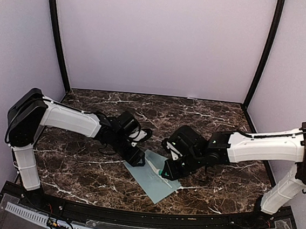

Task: Place the letter into the envelope and seal it
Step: Paint the envelope at the center of the board.

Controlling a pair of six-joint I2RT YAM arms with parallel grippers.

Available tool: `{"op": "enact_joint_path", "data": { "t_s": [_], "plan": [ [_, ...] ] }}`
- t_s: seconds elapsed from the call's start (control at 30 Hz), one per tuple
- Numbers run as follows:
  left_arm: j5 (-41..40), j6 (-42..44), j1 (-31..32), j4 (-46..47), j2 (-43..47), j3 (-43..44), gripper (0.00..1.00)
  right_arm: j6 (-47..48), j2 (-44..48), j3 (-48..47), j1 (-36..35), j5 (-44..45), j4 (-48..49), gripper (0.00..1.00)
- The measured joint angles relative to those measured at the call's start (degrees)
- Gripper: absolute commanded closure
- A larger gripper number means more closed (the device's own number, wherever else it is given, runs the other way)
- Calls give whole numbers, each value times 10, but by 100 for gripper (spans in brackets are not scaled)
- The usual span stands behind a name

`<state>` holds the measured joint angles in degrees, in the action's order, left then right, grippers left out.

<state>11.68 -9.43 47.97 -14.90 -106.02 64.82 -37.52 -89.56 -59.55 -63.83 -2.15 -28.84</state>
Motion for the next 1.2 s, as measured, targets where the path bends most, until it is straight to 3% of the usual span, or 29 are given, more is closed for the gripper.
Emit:
{"op": "enact_joint_path", "data": {
  "t_s": [0.37, 0.67, 1.2],
  "plan": [
    [7, 19, -9, 0, -19, 9, 28, -1, -13, 4, -3, -9, 1, 93],
    [2, 38, -9, 1, -25, 13, 43, -1, -42, 6, -3, -15, 9, 94],
    [-17, 47, -3, 13, -40, 24, 53, -7, -77, 7, -3, -20, 37, 94]
  ]
}}
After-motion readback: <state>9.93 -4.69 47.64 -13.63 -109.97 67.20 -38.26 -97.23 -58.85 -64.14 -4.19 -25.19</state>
